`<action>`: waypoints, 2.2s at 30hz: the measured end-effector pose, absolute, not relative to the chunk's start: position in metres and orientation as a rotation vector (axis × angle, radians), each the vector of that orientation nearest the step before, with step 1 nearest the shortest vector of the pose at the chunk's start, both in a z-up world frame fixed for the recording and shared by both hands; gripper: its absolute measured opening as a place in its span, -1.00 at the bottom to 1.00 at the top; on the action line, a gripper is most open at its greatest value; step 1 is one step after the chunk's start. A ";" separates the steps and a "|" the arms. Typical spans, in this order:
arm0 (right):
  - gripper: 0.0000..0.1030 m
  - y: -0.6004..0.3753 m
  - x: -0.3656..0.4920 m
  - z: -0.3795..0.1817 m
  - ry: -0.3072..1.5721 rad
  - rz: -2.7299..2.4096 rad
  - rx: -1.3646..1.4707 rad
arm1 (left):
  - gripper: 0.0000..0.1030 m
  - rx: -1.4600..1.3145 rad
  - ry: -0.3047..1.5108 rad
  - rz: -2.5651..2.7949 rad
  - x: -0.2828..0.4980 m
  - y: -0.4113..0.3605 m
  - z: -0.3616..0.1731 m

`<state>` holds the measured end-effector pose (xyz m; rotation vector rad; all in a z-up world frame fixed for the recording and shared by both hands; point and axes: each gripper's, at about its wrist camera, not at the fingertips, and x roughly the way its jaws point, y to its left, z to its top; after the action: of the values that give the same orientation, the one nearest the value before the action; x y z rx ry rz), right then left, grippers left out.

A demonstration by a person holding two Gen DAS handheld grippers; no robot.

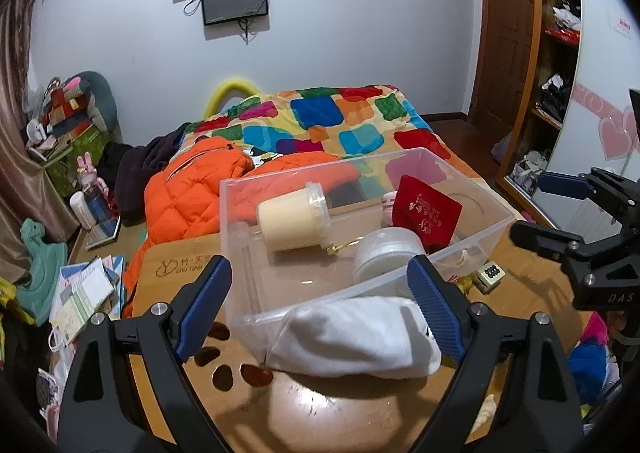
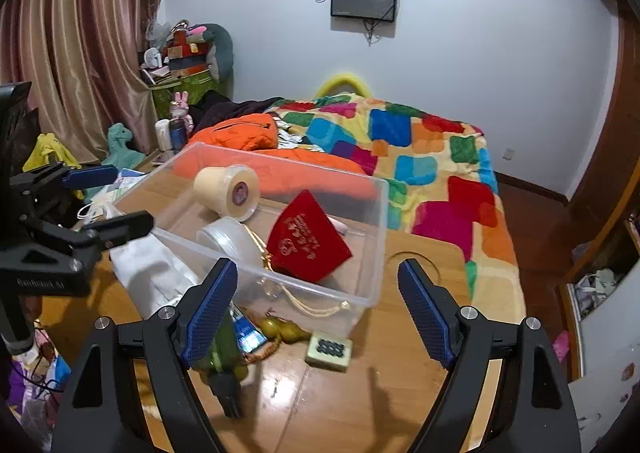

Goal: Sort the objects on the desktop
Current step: 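Open both grippers and withdraw them from the clear box, then grasp the white cloth with the left gripper and lift it, then hold the white cloth up with the left gripper while the right grasps the green mahjong tile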

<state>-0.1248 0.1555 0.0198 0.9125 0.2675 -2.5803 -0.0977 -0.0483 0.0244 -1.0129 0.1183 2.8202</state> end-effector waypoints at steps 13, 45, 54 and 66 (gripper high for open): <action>0.56 0.176 -0.118 -0.010 0.204 -2.595 1.032 | 0.80 -1.071 0.027 2.780 -0.082 -0.057 0.001; 0.31 0.179 -0.145 -0.068 0.091 -2.482 1.215 | 0.89 -1.249 0.004 2.715 -0.099 -0.038 -0.048; 0.09 0.178 -0.145 -0.075 0.100 -2.473 1.219 | 0.58 -1.233 0.065 2.684 -0.095 -0.027 -0.050; -0.34 0.174 -0.142 -0.074 0.080 -2.456 1.186 | 0.22 -1.168 0.127 2.675 -0.088 -0.021 -0.048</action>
<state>-0.1421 0.1743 -0.0743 1.1864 0.0803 -2.4561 -0.0880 -0.0209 -0.0480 -1.1679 0.1268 2.6753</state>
